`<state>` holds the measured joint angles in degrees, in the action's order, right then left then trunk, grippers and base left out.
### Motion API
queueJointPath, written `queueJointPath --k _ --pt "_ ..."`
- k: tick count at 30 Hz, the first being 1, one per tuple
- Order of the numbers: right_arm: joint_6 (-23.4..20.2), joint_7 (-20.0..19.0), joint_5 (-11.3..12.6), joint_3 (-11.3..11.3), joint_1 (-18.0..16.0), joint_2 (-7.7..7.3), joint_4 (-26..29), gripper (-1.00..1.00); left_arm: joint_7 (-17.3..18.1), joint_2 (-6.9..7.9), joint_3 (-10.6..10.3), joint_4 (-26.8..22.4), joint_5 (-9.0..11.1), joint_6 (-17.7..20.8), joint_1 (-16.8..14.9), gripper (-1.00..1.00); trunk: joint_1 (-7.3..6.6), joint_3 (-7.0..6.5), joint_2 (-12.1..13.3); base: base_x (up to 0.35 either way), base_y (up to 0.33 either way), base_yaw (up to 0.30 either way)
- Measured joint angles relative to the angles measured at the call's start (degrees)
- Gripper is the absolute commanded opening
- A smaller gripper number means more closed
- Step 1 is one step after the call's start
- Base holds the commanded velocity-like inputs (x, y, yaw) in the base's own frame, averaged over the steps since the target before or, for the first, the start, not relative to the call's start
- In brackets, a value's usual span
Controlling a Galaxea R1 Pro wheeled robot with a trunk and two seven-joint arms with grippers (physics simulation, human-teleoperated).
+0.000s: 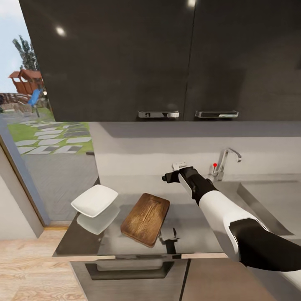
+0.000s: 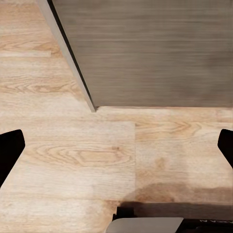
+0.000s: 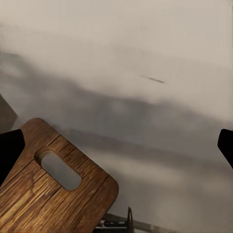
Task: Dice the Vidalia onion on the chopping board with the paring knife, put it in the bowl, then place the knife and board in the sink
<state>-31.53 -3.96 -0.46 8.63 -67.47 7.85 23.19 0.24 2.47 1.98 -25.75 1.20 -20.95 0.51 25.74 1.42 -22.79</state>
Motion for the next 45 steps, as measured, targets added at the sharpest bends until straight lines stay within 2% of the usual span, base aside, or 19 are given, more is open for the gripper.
queueJointPath --k 11,20,33,45 --pt "0.1 -0.1 0.1 0.0 0.1 0.0 -1.5 1.0 0.0 0.0 0.0 0.0 0.0 0.0 0.0 1.0 0.0 0.52 0.0 0.001 0.0 0.0" --pt "4.0 -0.1 0.1 0.0 0.1 0.0 -3.8 1.0 0.0 0.0 0.0 0.0 0.0 0.0 0.0 1.0 0.0 1.27 0.0 0.0 0.0 0.0" --pt "4.2 -0.1 0.1 0.0 0.1 0.0 -3.9 1.0 0.0 0.0 0.0 0.0 0.0 0.0 0.0 1.0 0.0 2.46 0.0 0.005 0.0 0.0" --pt "4.2 -0.1 0.1 0.1 0.1 0.15 -3.9 1.0 0.0 0.0 0.0 0.0 0.0 0.0 0.0 1.0 0.0 3.56 0.0 0.111 0.0 0.0"
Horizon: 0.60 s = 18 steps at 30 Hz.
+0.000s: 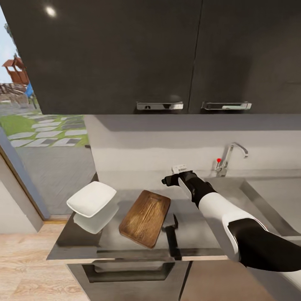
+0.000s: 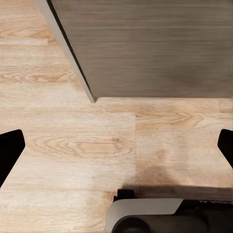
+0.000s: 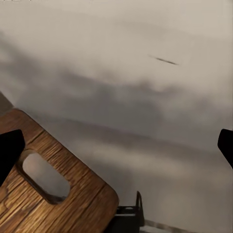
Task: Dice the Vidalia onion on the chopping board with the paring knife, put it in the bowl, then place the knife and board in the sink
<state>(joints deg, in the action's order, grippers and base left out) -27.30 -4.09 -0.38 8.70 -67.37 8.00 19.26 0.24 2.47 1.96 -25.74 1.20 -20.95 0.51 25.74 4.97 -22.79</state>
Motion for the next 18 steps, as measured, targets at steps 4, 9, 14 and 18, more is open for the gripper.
queueJointPath --k 4,9,14,18 --pt "0.0 0.0 0.0 0.0 0.0 -0.06 0.0 1.0 0.0 0.0 0.0 0.0 0.0 0.0 0.0 1.0 0.01 0.37 0.0 0.02 0.0 0.0" --pt "0.1 0.0 0.0 -0.1 0.0 -0.13 0.0 1.0 0.0 0.0 0.0 0.0 0.0 0.0 0.0 1.0 0.01 0.79 0.0 0.003 0.0 0.0" --pt "0.1 0.1 -0.1 -0.1 0.0 -0.15 0.0 1.0 0.0 -0.05 -0.1 0.0 0.0 0.0 0.0 1.0 0.0 0.95 0.0 0.0 0.0 0.0" --pt "0.2 0.1 -0.1 -0.1 0.0 -0.22 -0.1 1.0 0.0 -0.02 -0.1 0.5 0.0 0.0 0.0 1.0 0.0 0.99 0.0 0.0 0.0 0.0"
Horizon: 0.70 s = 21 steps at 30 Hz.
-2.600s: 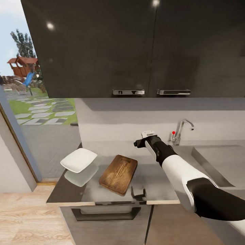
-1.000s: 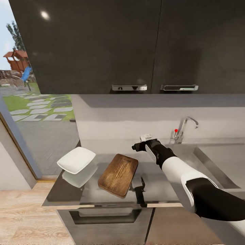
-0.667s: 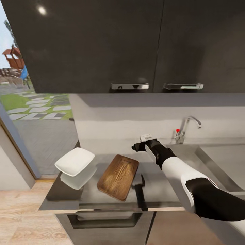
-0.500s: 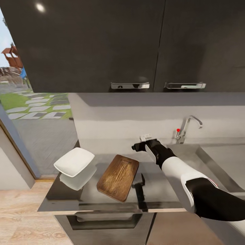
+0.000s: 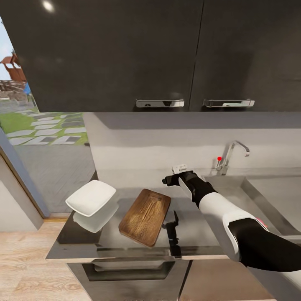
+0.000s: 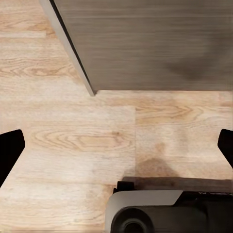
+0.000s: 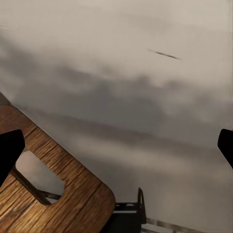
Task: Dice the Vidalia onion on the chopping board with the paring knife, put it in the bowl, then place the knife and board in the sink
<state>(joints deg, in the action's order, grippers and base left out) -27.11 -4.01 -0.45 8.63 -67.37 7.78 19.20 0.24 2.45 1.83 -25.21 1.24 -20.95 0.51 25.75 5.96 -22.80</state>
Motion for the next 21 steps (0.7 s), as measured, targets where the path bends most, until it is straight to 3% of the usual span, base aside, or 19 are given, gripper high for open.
queueJointPath --k 21 --pt "0.0 -0.1 0.1 0.0 0.0 -0.02 0.1 1.0 -0.3 0.23 0.2 2.9 -0.1 0.1 0.0 1.0 0.0 0.03 0.0 0.0 0.0 0.0"
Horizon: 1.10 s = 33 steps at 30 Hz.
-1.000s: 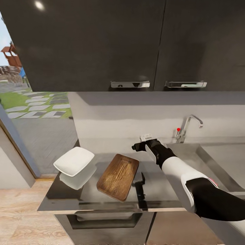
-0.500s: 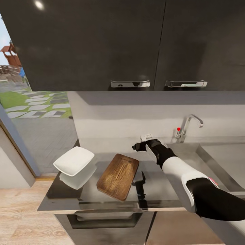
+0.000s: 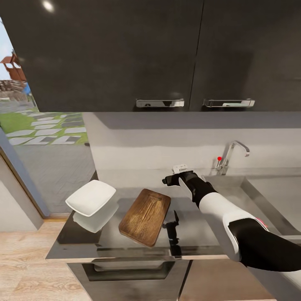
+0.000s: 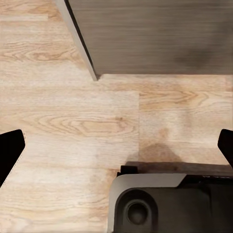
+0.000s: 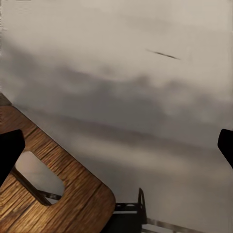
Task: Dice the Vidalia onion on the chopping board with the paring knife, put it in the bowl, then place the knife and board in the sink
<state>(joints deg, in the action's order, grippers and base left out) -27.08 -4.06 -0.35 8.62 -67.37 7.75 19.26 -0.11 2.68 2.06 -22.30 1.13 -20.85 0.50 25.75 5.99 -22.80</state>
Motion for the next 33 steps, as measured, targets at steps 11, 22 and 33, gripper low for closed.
queueJointPath --k 11,22,33 --pt "0.0 0.0 0.0 0.1 -0.1 0.41 0.0 1.0 0.0 0.2 -0.1 -0.3 0.0 -0.1 0.0 1.0 0.0 0.3 0.0 0.0 0.0 0.0" --pt "0.0 0.0 0.0 0.1 0.0 0.32 0.0 1.0 -0.1 0.0 -0.3 -0.2 0.0 -2.9 0.0 1.0 0.0 0.63 0.0 0.0 0.0 0.0" --pt "0.0 0.0 0.0 0.1 -0.1 0.42 0.0 1.0 -0.1 -0.04 -0.3 1.1 0.1 -3.6 0.0 1.0 0.0 1.35 0.0 0.0 0.0 0.0"
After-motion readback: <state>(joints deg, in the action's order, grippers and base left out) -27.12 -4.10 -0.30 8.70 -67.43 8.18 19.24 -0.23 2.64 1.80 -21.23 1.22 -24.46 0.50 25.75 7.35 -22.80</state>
